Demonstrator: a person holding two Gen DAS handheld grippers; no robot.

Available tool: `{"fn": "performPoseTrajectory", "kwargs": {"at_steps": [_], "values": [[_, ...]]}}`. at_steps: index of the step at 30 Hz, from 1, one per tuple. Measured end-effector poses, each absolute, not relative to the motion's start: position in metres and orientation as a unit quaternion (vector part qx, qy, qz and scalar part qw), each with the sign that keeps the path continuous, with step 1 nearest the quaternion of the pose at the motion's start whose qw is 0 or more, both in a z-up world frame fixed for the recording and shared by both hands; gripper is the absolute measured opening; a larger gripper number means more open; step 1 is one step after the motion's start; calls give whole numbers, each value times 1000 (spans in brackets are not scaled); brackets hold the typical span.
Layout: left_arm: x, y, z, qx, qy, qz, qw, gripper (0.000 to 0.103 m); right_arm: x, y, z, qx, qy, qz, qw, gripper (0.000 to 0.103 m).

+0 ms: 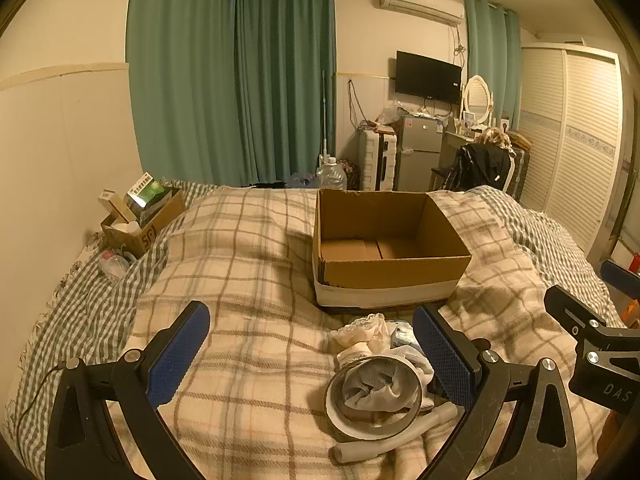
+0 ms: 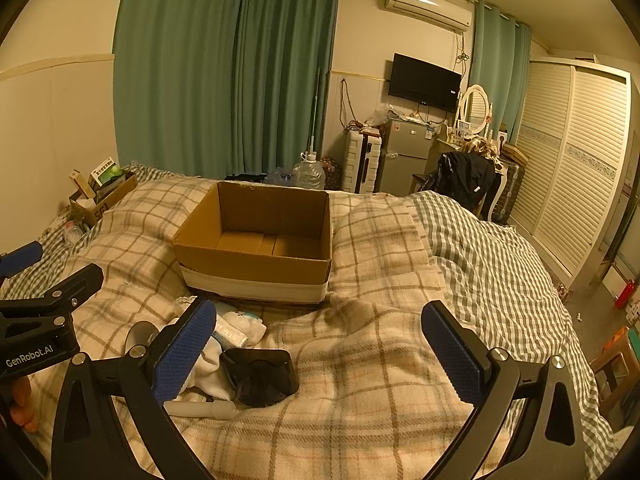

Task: Organize objects
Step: 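Move both tools toward the pile of items in front of the box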

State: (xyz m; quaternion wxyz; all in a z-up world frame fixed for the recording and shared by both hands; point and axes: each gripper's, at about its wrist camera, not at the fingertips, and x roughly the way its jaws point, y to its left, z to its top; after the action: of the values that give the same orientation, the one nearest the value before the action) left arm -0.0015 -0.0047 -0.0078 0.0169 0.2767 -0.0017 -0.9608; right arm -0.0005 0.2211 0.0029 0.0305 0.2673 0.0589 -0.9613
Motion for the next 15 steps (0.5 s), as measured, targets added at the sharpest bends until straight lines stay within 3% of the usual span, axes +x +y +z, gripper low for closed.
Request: {"fn": "performPoseTrajectory", "kwargs": {"at_steps": [15], "values": [[-2, -5, -13, 286, 2, -958, 19, 103, 1, 219, 0, 269, 62, -961, 36, 103]]}}
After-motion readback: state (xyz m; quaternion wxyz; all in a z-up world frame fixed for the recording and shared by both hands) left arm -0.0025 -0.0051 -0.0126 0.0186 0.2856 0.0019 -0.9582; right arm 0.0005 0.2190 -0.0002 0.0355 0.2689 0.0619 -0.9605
